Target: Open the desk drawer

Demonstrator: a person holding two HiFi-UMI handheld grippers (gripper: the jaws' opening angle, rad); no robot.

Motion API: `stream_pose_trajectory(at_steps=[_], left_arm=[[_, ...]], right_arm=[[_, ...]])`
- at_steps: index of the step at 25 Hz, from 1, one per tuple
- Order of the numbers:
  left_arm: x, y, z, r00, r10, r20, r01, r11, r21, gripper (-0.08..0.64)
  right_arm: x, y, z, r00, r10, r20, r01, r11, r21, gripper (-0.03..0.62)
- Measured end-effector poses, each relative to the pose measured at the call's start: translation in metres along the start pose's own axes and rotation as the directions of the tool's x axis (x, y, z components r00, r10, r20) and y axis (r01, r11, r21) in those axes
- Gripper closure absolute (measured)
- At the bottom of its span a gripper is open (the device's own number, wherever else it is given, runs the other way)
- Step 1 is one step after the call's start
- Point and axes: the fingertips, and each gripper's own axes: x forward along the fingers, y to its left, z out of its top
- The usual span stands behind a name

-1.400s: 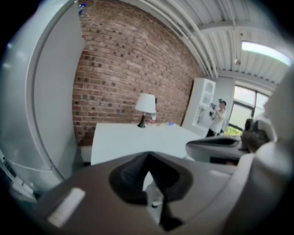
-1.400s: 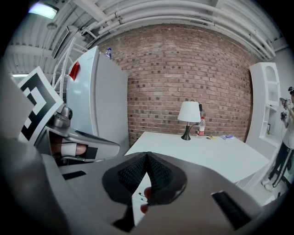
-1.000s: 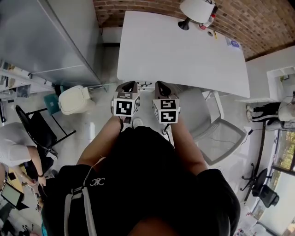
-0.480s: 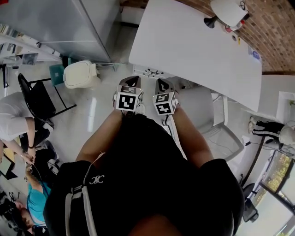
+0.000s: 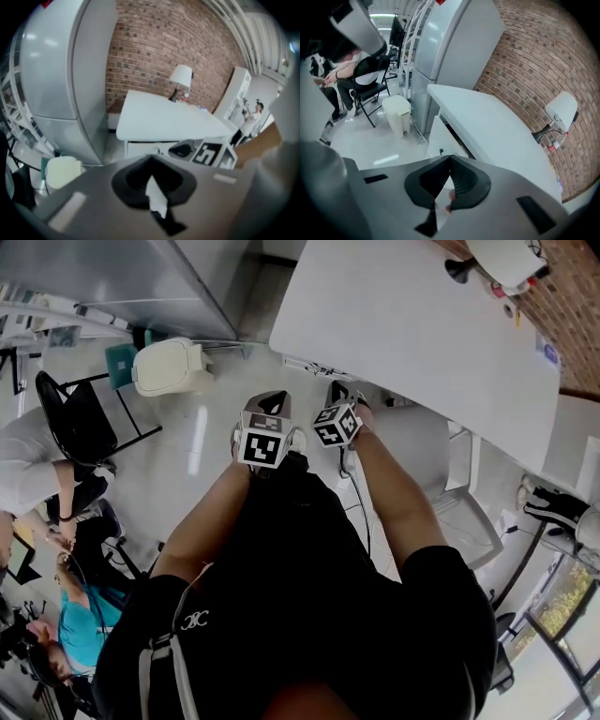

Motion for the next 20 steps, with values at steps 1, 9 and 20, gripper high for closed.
stream_pose_trajectory(at_steps=[1,9,20], left_arm=[[0.002,0.002,-0.001,1.000,0.004,-0.004,-0.004,1.000,-0.011,0.563],[0.013,0.012,0.000,1.000,0.028,-0.014,-0.029,0.997,-0.066,0.563],[0.023,0.009,-0.024,0.997,0.028,-0.068,-0.033,0.997,-0.074,0.563]], right_arm=[[0.009,0.002,-0.005,1.000,-0.007,-0.011,0.007,1.000,-0.027,0.600],[0.074,0.004,-0.055,0.984,-0.092,-0.154,0.052,0.967,-0.247,0.600],[0.121,0.004,-0.082,0.975,-0.131,-0.179,0.052,0.921,-0.386,0.528]])
